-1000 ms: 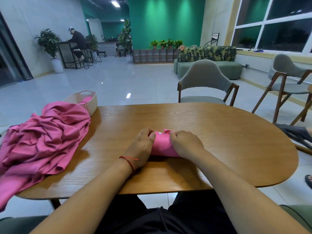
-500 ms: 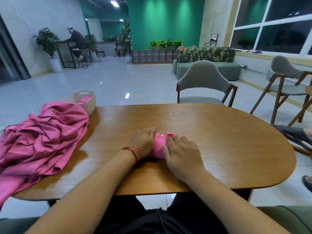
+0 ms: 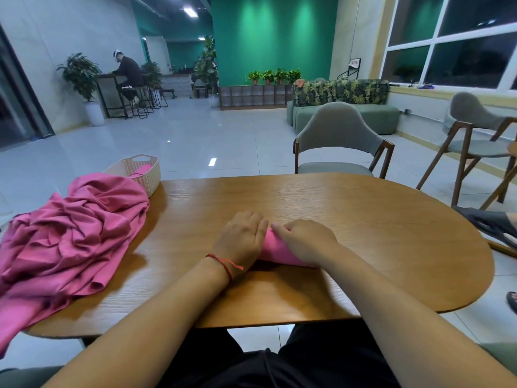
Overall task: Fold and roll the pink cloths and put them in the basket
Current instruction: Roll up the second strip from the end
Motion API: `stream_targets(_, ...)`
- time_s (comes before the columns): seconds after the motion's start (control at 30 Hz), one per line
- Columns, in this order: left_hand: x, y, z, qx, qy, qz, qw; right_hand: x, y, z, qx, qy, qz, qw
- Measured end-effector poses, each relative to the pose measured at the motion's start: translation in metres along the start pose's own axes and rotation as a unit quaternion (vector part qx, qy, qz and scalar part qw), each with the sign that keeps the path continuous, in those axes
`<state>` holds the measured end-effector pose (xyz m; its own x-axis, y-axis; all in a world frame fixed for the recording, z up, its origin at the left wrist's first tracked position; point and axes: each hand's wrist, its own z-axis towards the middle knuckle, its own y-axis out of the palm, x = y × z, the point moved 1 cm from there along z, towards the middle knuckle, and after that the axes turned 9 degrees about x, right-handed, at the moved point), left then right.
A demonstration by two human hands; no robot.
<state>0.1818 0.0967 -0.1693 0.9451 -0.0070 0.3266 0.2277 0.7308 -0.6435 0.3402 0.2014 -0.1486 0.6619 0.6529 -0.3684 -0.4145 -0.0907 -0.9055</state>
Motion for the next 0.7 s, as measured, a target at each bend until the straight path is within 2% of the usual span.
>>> stream_targets(0.1, -0.003, 0.004, -0.002, 0.006, 0.011, 0.010, 1.000, 0.000, 0.000, 0.000, 0.005, -0.014, -0.007, 1.000)
stream_targets(0.13, 0.000, 0.002, 0.001, 0.003, 0.000, 0.005, 1.000, 0.000, 0.002, -0.004, 0.053, -0.049, -0.042, 0.996)
stream_targets(0.2, 0.007, -0.002, 0.010, -0.026, -0.029, 0.007, 0.999, 0.002, 0.009, -0.017, 0.187, -0.143, -0.124, 0.964)
stream_targets(0.27, 0.009, -0.005, 0.021, -0.074, -0.070, 0.023, 0.995, 0.007, 0.016, -0.028, 0.256, -0.182, -0.137, 0.940)
stream_targets(0.33, 0.009, -0.005, 0.030, -0.112, -0.087, 0.044, 0.989, 0.018, 0.017, -0.030, 0.233, -0.194, -0.111, 0.946)
stream_targets(0.47, 0.002, 0.000, 0.042, -0.173, -0.121, 0.065, 0.975, 0.032, 0.006, -0.027, 0.118, -0.183, -0.099, 0.971)
stream_targets(0.63, 0.000, 0.004, 0.047, -0.244, -0.165, 0.100, 0.950, 0.023, -0.004, -0.019, 0.065, -0.181, -0.100, 0.976)
stream_targets(0.7, 0.008, 0.002, 0.045, -0.227, -0.118, 0.100, 0.962, 0.021, -0.008, -0.015, 0.041, -0.165, -0.082, 0.982)
